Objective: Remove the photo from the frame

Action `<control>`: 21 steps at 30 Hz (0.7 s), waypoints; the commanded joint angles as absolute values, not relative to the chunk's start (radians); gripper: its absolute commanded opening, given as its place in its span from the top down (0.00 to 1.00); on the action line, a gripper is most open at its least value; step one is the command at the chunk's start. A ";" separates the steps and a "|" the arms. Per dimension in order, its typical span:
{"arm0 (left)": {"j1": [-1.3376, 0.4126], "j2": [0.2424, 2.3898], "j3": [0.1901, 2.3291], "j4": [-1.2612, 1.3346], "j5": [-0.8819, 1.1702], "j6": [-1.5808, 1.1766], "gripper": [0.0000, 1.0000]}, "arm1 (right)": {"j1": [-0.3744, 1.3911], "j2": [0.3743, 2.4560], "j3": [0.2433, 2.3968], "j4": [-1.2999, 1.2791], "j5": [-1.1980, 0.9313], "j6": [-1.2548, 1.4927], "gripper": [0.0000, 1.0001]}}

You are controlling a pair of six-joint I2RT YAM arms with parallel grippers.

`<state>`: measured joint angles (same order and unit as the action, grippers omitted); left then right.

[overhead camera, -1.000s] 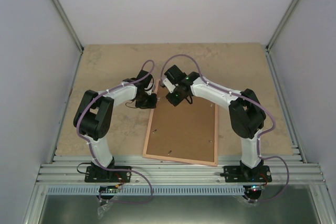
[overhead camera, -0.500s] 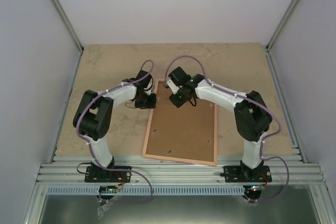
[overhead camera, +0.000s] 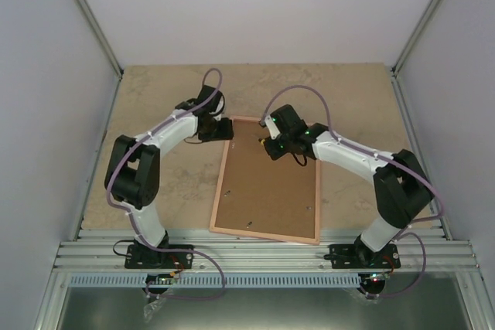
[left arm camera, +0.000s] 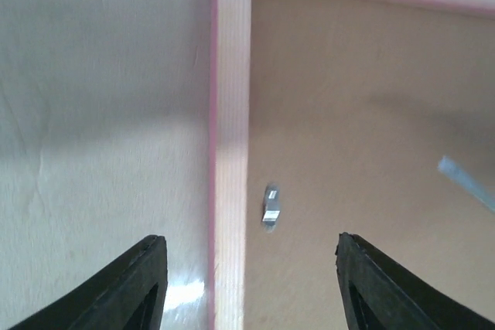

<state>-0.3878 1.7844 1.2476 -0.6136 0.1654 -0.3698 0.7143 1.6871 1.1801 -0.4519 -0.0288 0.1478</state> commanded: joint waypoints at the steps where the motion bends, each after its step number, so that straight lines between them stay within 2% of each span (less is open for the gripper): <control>1: -0.383 1.854 1.369 -0.639 0.107 -0.369 0.37 | 0.702 1.600 1.092 -0.287 -0.009 0.185 0.99; 13: -0.383 2.065 1.564 -0.688 0.087 -0.347 0.37 | 0.689 1.491 0.932 -0.121 -0.033 0.223 0.99; 21: -0.383 2.131 1.609 -0.688 0.133 -0.352 0.53 | 0.686 1.476 0.915 -0.119 -0.032 0.222 1.00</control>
